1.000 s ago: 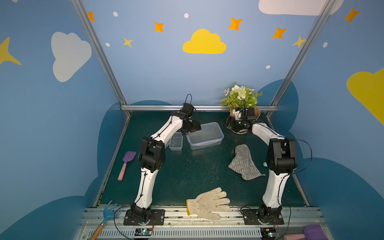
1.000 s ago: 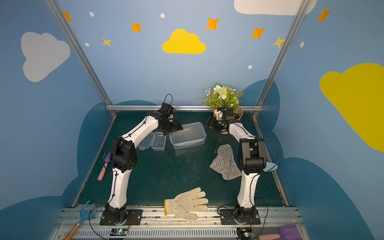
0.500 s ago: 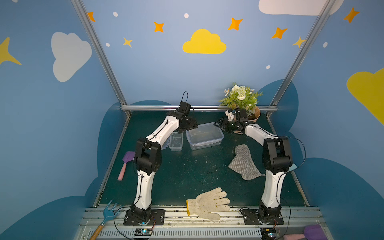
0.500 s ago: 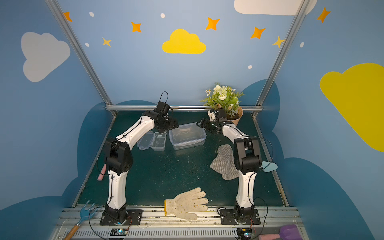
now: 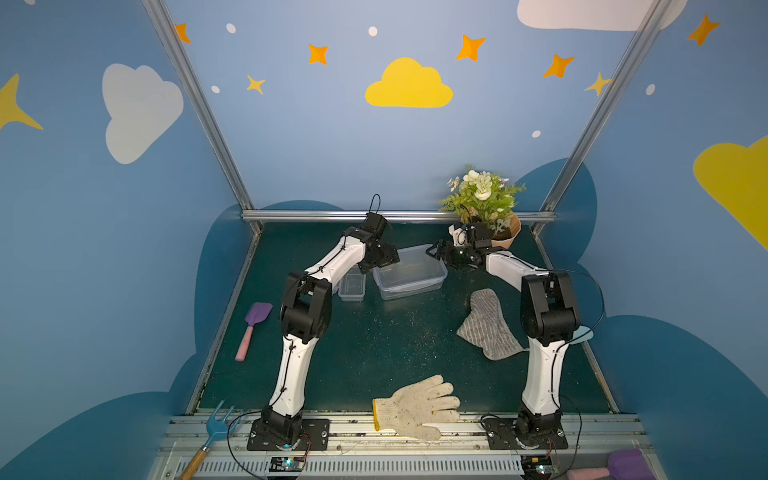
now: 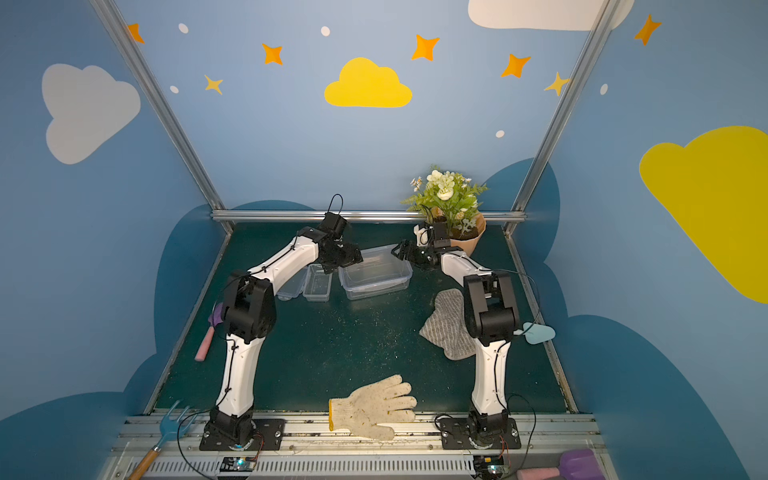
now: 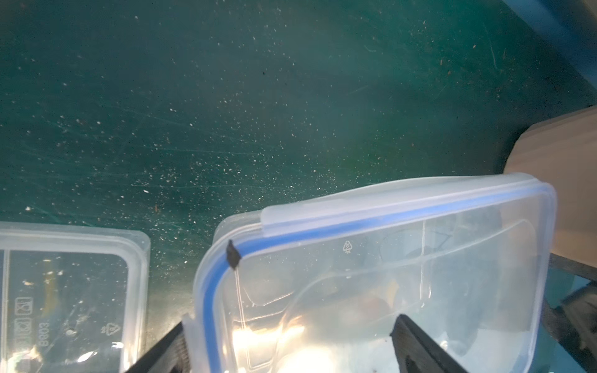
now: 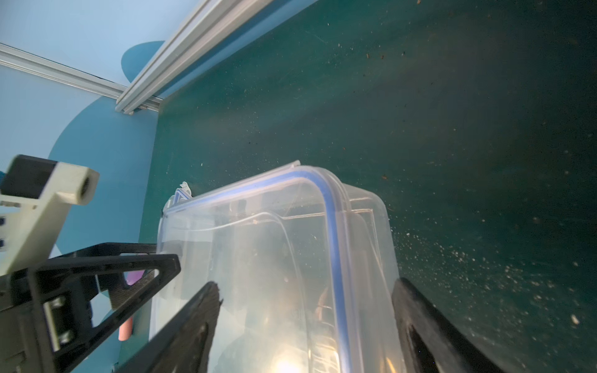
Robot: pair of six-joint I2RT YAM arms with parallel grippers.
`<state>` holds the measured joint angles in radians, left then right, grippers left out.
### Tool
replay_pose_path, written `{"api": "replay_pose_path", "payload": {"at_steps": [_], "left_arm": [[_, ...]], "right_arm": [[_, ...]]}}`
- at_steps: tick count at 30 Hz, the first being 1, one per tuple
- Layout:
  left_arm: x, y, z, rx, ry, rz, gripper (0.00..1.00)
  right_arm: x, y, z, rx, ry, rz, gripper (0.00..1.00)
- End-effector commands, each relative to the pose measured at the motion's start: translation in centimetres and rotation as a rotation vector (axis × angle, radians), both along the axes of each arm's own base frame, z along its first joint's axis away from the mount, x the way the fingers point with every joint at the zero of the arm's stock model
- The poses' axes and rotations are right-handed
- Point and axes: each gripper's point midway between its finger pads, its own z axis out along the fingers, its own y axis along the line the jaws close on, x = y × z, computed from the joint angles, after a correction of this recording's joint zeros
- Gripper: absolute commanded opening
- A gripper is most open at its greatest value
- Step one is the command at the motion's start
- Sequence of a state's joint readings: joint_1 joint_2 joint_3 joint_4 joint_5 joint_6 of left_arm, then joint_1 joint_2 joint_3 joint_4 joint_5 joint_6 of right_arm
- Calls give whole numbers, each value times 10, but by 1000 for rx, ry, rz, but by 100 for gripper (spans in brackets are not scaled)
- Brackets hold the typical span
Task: Wipe the insides of the lunch boxes
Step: Move the lunch box to the center of the board.
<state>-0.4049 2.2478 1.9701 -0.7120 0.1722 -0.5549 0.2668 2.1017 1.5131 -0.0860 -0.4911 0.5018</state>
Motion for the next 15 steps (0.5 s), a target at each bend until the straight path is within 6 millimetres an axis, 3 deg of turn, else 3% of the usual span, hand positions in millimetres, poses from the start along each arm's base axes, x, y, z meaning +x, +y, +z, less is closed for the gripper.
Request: {"api": "replay_pose_path", "payload": {"at_steps": [1, 5, 9, 15], "left_arm": [[-10, -9, -7, -10, 24, -27, 93], [-17, -17, -9, -5, 34, -58, 92], [-25, -22, -13, 13, 47, -91, 91], [-38, -22, -18, 27, 79, -114, 91]], "right_arm": [[-16, 8, 0, 2, 9, 16, 79], [-34, 12, 0, 10, 19, 31, 71], [-57, 18, -5, 6, 38, 54, 55], [-92, 27, -12, 12, 82, 83, 47]]}}
